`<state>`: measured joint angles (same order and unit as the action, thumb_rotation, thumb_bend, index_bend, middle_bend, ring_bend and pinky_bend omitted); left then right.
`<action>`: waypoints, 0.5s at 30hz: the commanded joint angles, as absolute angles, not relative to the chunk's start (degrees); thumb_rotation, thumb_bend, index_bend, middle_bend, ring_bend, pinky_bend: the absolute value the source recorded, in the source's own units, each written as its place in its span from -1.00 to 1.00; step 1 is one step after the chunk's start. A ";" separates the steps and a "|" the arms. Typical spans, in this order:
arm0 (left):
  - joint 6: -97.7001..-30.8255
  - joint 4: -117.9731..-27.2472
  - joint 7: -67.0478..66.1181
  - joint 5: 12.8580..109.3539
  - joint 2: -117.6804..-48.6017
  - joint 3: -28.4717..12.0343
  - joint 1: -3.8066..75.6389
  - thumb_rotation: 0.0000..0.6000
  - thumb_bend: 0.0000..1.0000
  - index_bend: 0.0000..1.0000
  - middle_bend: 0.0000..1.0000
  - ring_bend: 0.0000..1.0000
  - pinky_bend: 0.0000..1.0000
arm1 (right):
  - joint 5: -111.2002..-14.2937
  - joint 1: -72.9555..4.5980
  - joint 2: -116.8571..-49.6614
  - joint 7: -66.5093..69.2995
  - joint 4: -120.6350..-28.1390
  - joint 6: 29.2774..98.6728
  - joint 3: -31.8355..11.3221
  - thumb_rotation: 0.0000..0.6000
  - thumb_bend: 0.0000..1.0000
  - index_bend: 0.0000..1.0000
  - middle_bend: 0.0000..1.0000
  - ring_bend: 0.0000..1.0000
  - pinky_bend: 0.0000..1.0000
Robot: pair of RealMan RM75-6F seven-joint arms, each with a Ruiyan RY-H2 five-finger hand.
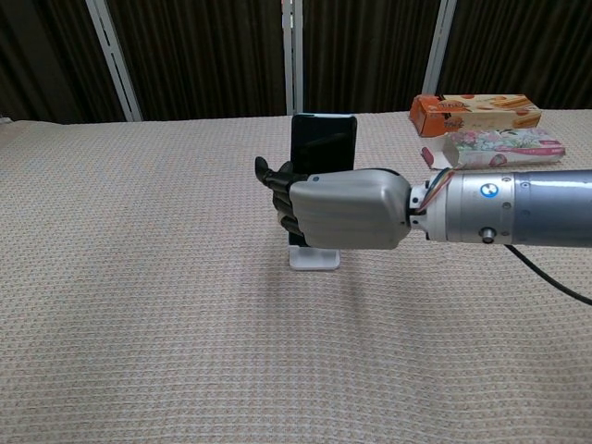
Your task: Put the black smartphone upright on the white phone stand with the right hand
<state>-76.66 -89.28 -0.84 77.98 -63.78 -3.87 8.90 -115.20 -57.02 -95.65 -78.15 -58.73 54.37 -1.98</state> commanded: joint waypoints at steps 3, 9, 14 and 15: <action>-76.65 -89.25 -0.89 77.97 -63.82 -3.85 8.91 1.00 -1.00 -1.00 -1.00 -1.00 -1.00 | -115.09 -56.94 -96.07 -78.31 -58.75 54.39 -2.02 1.00 -0.55 -0.38 -0.28 -0.35 -0.62; -76.63 -89.25 -0.91 77.89 -63.84 -3.88 8.92 1.00 -1.00 -1.00 -1.00 -1.00 -1.00 | -114.87 -56.72 -96.66 -78.73 -58.80 54.89 -2.36 1.00 -0.58 -0.83 -0.58 -0.39 -0.62; -76.69 -89.26 -0.91 77.93 -63.82 -3.86 8.89 1.00 -1.00 -1.00 -1.00 -1.00 -1.00 | -114.63 -56.58 -96.71 -78.85 -59.29 55.33 -2.71 1.00 -0.59 -0.91 -0.67 -0.39 -0.62; -76.70 -89.27 -0.88 77.95 -63.81 -3.86 8.90 1.00 -1.00 -1.00 -1.00 -1.00 -1.00 | -114.51 -56.48 -96.64 -78.86 -59.49 55.41 -2.75 1.00 -0.59 -0.92 -0.67 -0.39 -0.62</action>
<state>-76.70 -89.26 -0.88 77.94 -63.81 -3.86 8.90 -114.58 -56.54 -96.68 -78.85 -59.40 55.36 -2.71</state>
